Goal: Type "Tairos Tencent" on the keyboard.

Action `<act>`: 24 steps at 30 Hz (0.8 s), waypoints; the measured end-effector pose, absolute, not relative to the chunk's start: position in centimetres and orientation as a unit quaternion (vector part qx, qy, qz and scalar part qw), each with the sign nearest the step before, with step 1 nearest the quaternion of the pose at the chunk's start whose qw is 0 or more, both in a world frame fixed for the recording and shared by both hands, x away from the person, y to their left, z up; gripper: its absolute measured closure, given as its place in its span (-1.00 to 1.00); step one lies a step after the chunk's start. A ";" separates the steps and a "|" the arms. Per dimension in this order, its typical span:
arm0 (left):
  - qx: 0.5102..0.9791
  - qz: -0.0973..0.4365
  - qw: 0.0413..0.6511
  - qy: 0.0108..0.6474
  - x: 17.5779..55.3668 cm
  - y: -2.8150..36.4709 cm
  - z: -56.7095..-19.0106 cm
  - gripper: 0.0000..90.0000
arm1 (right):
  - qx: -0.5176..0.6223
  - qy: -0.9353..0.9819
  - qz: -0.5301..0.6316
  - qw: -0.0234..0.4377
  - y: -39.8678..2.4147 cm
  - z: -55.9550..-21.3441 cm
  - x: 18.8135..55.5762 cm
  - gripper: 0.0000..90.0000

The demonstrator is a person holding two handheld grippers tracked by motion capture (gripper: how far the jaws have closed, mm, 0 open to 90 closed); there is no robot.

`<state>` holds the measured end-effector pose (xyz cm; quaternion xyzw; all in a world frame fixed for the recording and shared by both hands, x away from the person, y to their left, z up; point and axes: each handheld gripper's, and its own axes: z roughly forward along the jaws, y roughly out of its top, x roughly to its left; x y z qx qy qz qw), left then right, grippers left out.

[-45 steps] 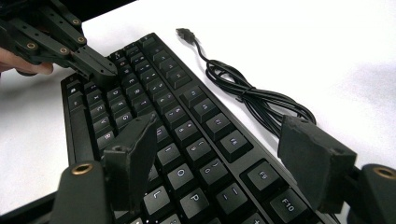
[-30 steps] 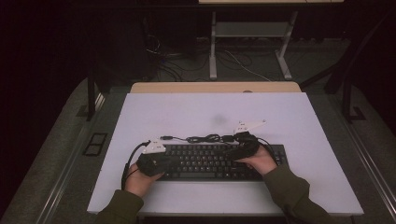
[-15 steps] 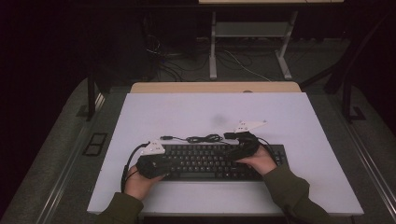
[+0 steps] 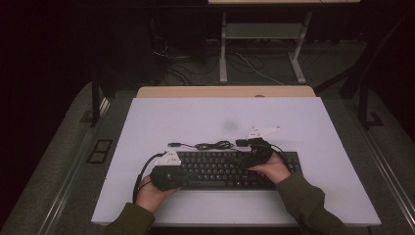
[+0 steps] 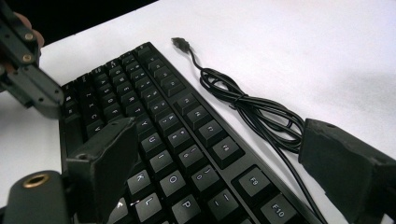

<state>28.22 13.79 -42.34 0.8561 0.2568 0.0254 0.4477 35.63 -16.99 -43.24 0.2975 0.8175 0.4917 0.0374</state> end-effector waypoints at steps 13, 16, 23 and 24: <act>0.874 0.019 0.425 0.236 28.1 12.5 -43.1 0.98 | 0.295 0.817 0.494 0.038 -16.9 -43.3 35.6 -0.75; 0.875 0.018 0.421 0.236 28.1 12.4 -43.4 0.98 | 0.296 0.816 0.495 0.039 -17.0 -43.2 35.6 -0.75; 0.875 0.024 0.419 0.240 28.2 12.5 -43.5 0.97 | 0.297 0.817 0.493 0.039 -16.9 -43.3 35.6 -0.75; 0.876 0.024 0.418 0.239 28.2 12.5 -43.5 0.98 | 0.297 0.817 0.493 0.039 -16.9 -43.3 35.6 -0.75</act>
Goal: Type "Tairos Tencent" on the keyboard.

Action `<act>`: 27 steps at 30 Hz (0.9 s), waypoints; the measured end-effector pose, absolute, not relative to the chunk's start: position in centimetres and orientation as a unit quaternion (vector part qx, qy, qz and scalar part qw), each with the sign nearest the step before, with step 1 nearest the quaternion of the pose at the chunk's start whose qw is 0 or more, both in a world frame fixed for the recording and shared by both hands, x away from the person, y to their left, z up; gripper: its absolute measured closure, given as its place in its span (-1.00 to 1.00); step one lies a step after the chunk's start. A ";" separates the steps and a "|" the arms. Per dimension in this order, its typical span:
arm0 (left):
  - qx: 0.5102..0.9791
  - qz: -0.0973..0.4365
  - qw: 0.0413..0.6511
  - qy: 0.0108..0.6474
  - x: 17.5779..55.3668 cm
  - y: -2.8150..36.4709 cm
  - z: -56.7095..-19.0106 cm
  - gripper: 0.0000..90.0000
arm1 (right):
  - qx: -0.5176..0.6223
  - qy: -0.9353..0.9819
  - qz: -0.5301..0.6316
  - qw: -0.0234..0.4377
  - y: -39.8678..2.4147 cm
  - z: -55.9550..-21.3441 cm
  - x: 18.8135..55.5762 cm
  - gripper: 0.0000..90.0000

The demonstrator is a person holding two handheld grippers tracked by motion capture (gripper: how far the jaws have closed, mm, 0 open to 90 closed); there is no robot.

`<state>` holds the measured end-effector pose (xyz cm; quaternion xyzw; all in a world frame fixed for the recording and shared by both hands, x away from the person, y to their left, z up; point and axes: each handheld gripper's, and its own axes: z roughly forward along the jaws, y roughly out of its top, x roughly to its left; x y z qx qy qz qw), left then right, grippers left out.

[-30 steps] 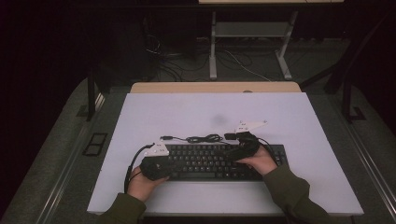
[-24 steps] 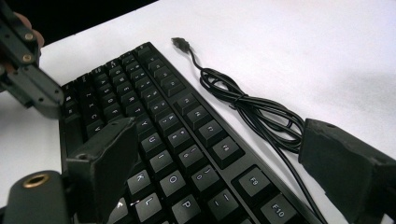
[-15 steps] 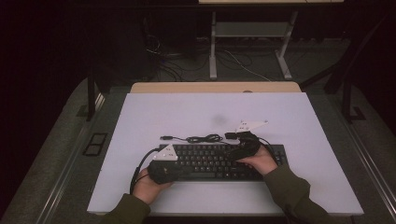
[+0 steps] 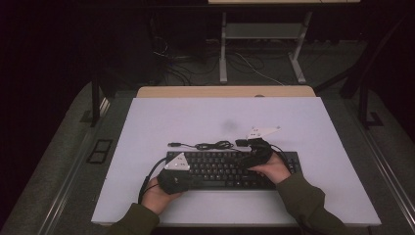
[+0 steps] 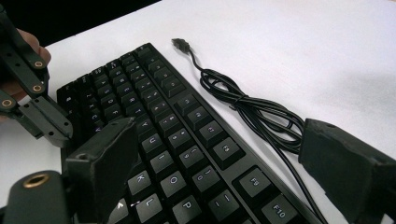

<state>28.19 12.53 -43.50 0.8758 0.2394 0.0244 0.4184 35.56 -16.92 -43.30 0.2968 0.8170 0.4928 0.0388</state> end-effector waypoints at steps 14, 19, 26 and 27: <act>0.875 0.022 0.419 0.240 28.3 12.6 -43.7 0.98 | 0.296 0.818 0.492 0.040 -17.0 -43.2 35.6 -0.75; 0.878 0.021 0.414 0.238 28.4 12.5 -43.9 0.98 | 0.296 0.818 0.492 0.041 -17.0 -43.3 35.6 -0.74; 0.876 0.023 0.417 0.240 28.4 12.5 -43.7 0.97 | 0.294 0.818 0.493 0.041 -17.0 -43.2 35.6 -0.75; 0.876 0.023 0.419 0.240 28.4 12.5 -43.6 0.97 | 0.294 0.818 0.493 0.041 -17.0 -43.2 35.6 -0.75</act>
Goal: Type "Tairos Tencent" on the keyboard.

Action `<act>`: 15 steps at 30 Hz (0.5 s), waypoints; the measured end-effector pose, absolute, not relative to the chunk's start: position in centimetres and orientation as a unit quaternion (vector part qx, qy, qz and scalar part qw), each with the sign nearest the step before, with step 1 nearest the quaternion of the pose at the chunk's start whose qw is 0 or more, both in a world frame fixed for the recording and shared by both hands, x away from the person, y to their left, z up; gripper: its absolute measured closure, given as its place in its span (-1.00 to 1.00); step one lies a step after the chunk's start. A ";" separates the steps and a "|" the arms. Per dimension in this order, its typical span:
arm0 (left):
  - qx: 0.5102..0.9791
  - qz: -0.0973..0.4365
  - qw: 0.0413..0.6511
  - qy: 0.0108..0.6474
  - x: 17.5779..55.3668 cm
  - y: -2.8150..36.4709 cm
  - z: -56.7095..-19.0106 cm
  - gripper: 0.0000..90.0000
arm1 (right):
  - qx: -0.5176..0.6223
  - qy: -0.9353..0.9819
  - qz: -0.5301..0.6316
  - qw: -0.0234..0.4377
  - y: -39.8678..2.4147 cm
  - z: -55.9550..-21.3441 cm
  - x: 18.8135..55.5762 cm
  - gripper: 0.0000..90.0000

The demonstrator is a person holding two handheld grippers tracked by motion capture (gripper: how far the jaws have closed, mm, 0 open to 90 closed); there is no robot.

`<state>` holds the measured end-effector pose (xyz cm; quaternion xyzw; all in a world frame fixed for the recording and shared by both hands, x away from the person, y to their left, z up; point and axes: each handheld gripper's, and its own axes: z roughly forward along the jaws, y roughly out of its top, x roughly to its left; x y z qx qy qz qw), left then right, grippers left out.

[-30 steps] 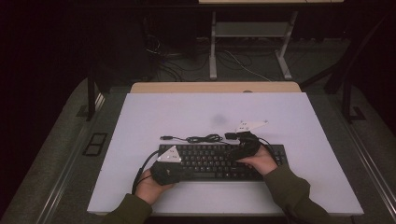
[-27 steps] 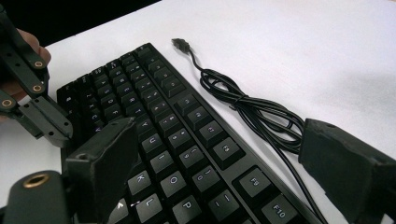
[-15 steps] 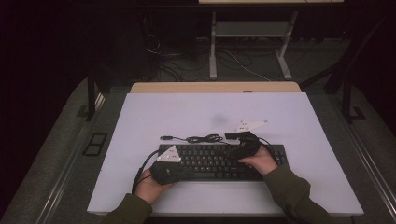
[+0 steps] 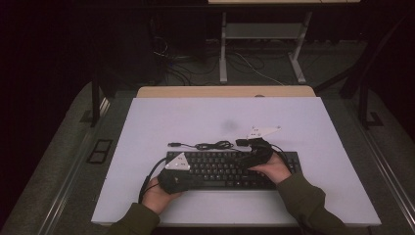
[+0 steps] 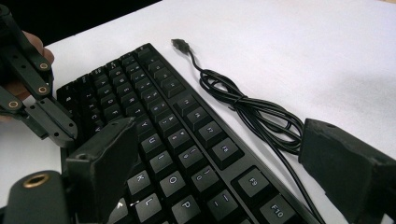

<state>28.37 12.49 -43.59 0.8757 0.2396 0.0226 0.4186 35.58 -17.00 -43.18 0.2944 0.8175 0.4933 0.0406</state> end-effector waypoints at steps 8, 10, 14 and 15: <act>0.870 0.026 0.428 0.244 28.4 12.6 -43.2 0.97 | 0.286 0.822 0.490 0.043 -17.2 -42.7 35.3 -0.68; 0.868 0.026 0.430 0.248 28.4 12.6 -43.1 0.90 | 0.283 0.825 0.487 0.046 -17.3 -42.7 35.1 -0.66; 0.863 0.029 0.436 0.256 28.5 12.6 -43.0 0.74 | 0.283 0.827 0.485 0.038 -17.6 -42.4 34.9 -0.55; 0.862 0.030 0.437 0.255 28.5 12.6 -42.9 0.69 | 0.282 0.827 0.485 0.036 -17.7 -42.4 34.8 -0.53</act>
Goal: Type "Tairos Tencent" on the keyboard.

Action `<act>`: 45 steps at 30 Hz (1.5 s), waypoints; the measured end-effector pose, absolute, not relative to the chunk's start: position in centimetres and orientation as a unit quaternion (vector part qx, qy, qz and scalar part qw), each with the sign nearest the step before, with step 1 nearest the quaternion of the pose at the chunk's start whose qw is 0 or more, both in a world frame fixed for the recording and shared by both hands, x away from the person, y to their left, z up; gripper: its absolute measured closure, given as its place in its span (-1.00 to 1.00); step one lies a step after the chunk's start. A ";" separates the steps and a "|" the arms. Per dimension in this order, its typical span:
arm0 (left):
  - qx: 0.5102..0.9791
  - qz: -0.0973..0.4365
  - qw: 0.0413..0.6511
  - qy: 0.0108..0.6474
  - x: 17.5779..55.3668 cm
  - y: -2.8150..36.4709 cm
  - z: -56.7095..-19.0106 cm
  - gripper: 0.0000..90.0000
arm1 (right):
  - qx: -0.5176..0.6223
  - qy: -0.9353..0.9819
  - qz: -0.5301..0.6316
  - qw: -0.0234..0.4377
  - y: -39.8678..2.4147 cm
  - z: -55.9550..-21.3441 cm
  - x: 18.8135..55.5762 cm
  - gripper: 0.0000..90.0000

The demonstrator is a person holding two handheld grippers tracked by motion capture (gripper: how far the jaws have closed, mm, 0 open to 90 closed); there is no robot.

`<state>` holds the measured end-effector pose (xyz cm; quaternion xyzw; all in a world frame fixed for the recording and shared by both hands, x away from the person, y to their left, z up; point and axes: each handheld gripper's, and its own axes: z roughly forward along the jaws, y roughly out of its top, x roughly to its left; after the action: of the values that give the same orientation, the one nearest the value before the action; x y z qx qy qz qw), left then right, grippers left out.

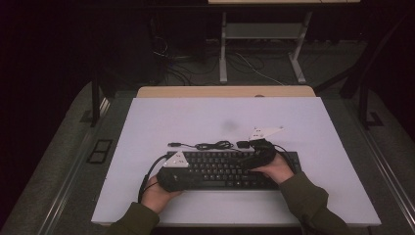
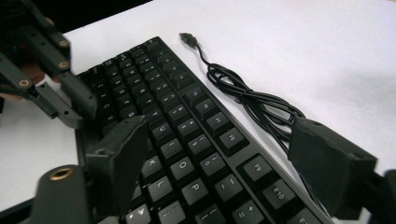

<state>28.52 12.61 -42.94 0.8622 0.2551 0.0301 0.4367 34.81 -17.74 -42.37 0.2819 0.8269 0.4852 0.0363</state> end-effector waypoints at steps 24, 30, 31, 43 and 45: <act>0.836 0.042 0.469 0.280 29.6 12.1 -42.6 -0.43 | 0.269 0.830 0.488 0.012 -20.0 -41.6 32.8 0.20; 0.836 0.048 0.466 0.284 30.4 11.8 -42.4 -0.53 | 0.262 0.839 0.477 0.010 -20.1 -41.7 32.3 0.50; 0.838 0.051 0.464 0.283 30.6 11.8 -42.3 -0.54 | 0.260 0.841 0.475 0.010 -20.1 -41.8 32.2 0.55; 0.835 0.060 0.472 0.276 32.2 10.5 -41.5 -0.59 | 0.242 0.859 0.450 0.007 -20.8 -42.2 31.0 0.91; 0.834 0.064 0.473 0.275 32.3 10.2 -41.6 -0.59 | 0.241 0.862 0.445 0.007 -21.0 -42.3 30.9 0.95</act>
<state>32.26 10.23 -41.57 0.8343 0.2755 0.0636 0.4733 30.86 -20.99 -42.30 0.2410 0.8624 0.4451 0.0072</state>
